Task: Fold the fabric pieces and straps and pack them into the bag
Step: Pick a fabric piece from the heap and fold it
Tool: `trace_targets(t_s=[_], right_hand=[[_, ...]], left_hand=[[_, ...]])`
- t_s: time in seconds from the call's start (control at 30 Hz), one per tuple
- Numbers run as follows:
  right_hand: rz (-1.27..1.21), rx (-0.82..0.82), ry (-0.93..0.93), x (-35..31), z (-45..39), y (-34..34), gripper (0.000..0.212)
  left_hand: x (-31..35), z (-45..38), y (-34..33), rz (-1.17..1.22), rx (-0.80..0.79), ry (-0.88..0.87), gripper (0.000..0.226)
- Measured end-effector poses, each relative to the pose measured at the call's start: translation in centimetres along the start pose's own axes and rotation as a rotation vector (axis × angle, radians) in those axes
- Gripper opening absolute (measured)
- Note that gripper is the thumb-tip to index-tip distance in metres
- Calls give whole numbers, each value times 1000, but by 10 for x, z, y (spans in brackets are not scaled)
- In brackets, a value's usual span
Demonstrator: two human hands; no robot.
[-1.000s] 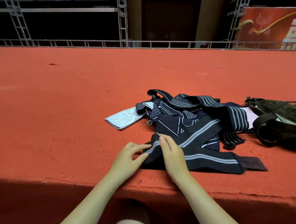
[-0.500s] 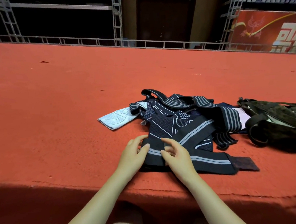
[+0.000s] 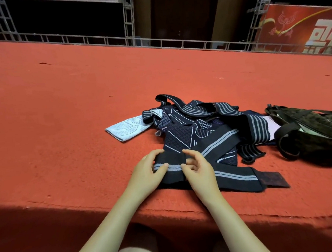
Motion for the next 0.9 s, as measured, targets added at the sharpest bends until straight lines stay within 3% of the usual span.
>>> trace_targets(t_s=[0.17, 0.47, 0.67, 0.8, 0.9], right_hand=[[105, -62, 29, 3, -1, -7, 34], [89, -158, 82, -2, 3, -14, 39], [404, -71, 301, -14, 4, -12, 35], [490, -75, 341, -14, 6, -14, 21], [418, -75, 279, -14, 4, -12, 21]], left_hand=[[-3, 0, 3, 31, 2, 41, 32], [8, 2, 8, 35, 3, -60, 38], [2, -1, 9, 10, 75, 17, 32], [-5, 0, 18, 263, 172, 132, 21], [4, 6, 13, 630, 54, 153, 24]])
Point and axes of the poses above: each hand's wrist, its own z-axis away from the middle knuckle, its own y-axis out of the back of the hand, x = y × z, the point moved 7 cm from there along -z, towards the middle knuckle, and after that the axes turned 3 degrees about y, right-handed, at the moved point
